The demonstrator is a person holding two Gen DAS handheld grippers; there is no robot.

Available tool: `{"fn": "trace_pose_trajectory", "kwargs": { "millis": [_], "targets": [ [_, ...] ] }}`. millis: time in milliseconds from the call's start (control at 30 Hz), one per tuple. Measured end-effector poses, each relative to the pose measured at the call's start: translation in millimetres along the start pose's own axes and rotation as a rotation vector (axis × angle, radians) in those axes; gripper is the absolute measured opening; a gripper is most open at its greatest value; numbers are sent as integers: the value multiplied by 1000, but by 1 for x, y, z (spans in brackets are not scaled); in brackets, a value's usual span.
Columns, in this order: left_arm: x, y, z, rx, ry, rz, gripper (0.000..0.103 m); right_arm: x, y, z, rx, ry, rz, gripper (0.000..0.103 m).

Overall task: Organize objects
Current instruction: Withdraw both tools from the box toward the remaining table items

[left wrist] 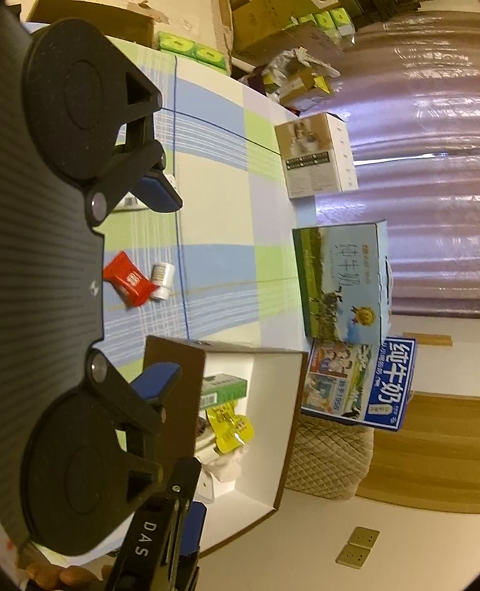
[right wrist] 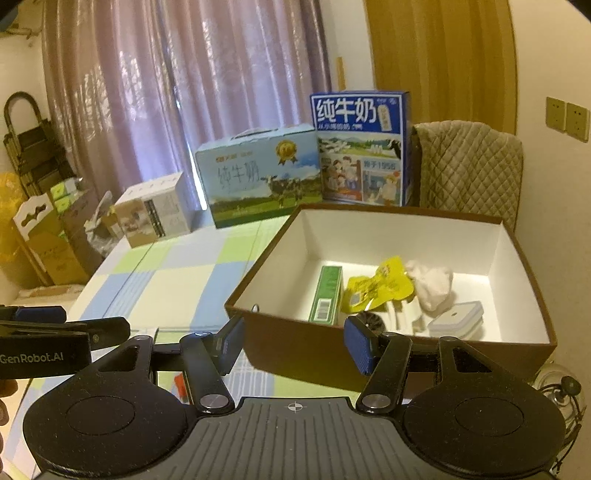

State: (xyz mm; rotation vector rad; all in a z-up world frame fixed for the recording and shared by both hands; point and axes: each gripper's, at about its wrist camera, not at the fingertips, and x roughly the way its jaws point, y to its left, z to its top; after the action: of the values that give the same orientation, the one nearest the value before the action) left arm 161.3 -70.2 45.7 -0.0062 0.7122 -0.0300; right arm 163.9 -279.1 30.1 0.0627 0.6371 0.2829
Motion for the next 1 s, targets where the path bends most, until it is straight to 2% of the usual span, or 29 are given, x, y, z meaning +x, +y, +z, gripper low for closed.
{"fn": "trace_pose_trajectory", "kwargs": {
  "millis": [433, 900, 1000],
  "targets": [
    [3, 26, -24, -56, 54, 24, 87, 18, 11, -17, -21, 76, 65, 56],
    [9, 43, -53, -93, 121, 49, 87, 36, 19, -33, -44, 154, 96, 56],
    [9, 45, -58, -90, 123, 51, 91, 41, 21, -38, -54, 175, 104, 56]
  ]
}}
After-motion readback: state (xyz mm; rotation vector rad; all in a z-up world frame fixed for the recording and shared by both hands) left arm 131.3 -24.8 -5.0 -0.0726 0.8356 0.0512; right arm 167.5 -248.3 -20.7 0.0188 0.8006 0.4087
